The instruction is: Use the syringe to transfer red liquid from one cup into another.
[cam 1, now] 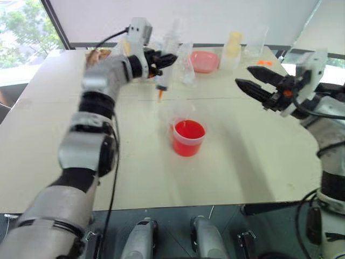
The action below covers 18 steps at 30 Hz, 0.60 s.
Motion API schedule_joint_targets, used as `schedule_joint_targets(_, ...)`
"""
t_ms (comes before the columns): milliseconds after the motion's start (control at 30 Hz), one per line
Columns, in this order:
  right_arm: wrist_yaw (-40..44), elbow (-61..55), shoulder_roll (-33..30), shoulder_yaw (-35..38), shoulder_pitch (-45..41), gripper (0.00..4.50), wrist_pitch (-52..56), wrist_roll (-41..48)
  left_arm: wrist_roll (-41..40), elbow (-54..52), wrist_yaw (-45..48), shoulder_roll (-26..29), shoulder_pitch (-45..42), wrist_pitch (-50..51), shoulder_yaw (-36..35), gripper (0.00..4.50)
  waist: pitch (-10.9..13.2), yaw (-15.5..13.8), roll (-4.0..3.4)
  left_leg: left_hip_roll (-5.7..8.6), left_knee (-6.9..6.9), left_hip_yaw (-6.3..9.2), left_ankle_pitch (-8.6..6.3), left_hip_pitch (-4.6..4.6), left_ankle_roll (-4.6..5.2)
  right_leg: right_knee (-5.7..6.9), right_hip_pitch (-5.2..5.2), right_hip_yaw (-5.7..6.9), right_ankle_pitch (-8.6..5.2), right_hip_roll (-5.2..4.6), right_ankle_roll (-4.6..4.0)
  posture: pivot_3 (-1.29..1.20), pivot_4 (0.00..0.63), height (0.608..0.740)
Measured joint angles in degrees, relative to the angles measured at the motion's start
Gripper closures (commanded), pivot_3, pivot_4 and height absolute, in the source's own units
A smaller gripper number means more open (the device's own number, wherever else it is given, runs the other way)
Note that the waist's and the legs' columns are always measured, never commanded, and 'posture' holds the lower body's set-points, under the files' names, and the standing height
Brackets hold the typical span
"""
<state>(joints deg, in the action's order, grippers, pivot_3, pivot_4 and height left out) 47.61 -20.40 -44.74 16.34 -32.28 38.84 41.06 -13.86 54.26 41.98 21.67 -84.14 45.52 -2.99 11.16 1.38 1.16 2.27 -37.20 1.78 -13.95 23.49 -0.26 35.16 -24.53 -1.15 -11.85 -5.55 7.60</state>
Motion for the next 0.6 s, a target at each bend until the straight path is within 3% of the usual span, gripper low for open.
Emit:
schedule_joint_targets(167,1.85,-9.37,-2.41,-3.46,1.4,2.06,7.11,7.96,1.15,2.08,-3.85,3.4,-1.89,18.62,0.54,3.14,0.01,-0.39,0.02,-0.04,-0.08,0.04,0.0,-0.03,-0.01,0.04,0.05,-0.01,0.0,-0.02,0.0,0.0,0.15,0.737)
schedule_joint_targets(267,1.91,-13.22,-2.25,-7.48,3.68,2.06,8.6,9.45,1.4,2.18,-8.9,4.82,1.17,29.22,-1.05,3.14,0.01,-0.47,0.02,-0.03,-0.06,0.08,0.0,-0.03,-0.01,0.04,0.04,-0.02,0.0,-0.04,0.0,0.0,0.15,0.737)
schedule_joint_targets(433,0.99,-14.78,-1.13,-12.84,6.94,2.06,7.37,6.89,1.23,-0.05,-20.53,2.62,9.95,38.16,-11.87,3.14,0.01,-0.84,0.07,-0.05,-0.14,0.15,0.01,0.02,-0.03,0.07,0.02,-0.01,0.0,-0.08,0.0,0.0,0.15,0.737)
schedule_joint_targets(600,1.09,-15.36,-0.96,-17.68,10.49,2.06,6.24,3.47,1.75,-12.82,-30.19,-2.43,16.45,44.7,-23.98,3.14,-0.01,-0.88,0.09,-0.04,-0.14,0.14,0.02,0.0,-0.08,0.08,0.02,-0.05,0.01,-0.19,0.0,0.0,0.15,0.737)
